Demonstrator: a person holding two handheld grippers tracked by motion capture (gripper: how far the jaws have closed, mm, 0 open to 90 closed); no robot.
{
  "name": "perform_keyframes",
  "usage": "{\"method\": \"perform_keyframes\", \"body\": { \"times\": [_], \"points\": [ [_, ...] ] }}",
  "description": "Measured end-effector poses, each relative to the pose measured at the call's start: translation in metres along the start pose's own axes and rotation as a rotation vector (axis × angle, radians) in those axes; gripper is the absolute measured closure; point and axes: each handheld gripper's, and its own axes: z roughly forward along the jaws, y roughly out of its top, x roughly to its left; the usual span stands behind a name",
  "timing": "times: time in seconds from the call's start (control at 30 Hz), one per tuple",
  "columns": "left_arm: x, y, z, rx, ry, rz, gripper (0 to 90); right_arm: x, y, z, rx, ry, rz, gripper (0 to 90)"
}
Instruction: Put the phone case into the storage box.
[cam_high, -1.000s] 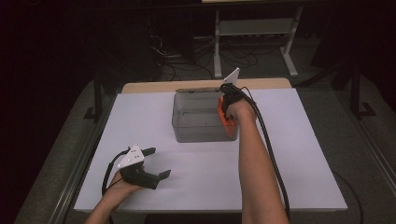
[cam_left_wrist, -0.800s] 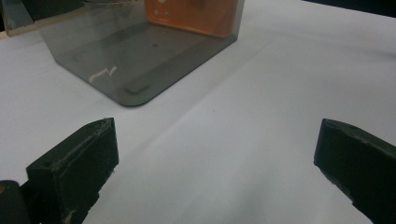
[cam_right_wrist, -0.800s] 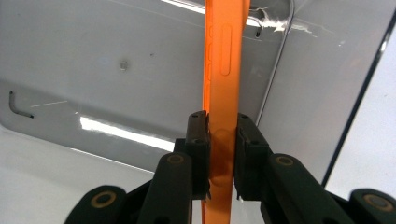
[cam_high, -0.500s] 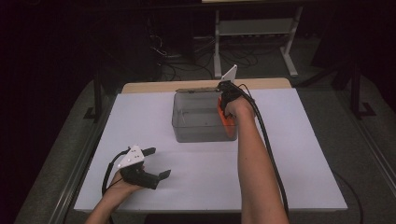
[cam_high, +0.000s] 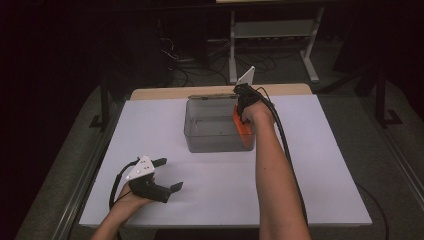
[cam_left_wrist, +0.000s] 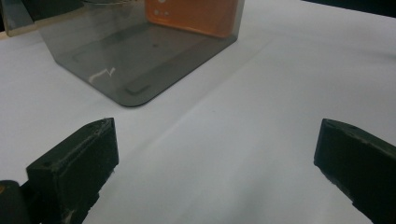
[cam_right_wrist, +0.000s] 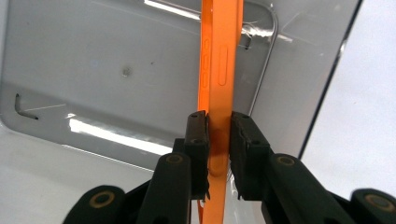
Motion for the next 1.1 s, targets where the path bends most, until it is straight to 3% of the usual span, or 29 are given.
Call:
{"method": "perform_keyframes", "body": {
  "times": [0.53,0.97,1.1],
  "points": [
    [0.001,0.0,0.0,0.003,-0.001,0.0,0.0,-0.002,0.001,-0.015,-0.042,-0.011,-0.018,75.9],
    [0.003,-0.001,0.0,0.004,0.005,-0.002,0.0,-0.003,-0.008,-0.03,-0.156,0.018,-0.16,64.4],
    [0.003,-0.001,0.0,0.003,0.006,-0.006,0.0,-0.004,-0.01,-0.032,-0.187,0.052,-0.182,59.0]
  ]
}}
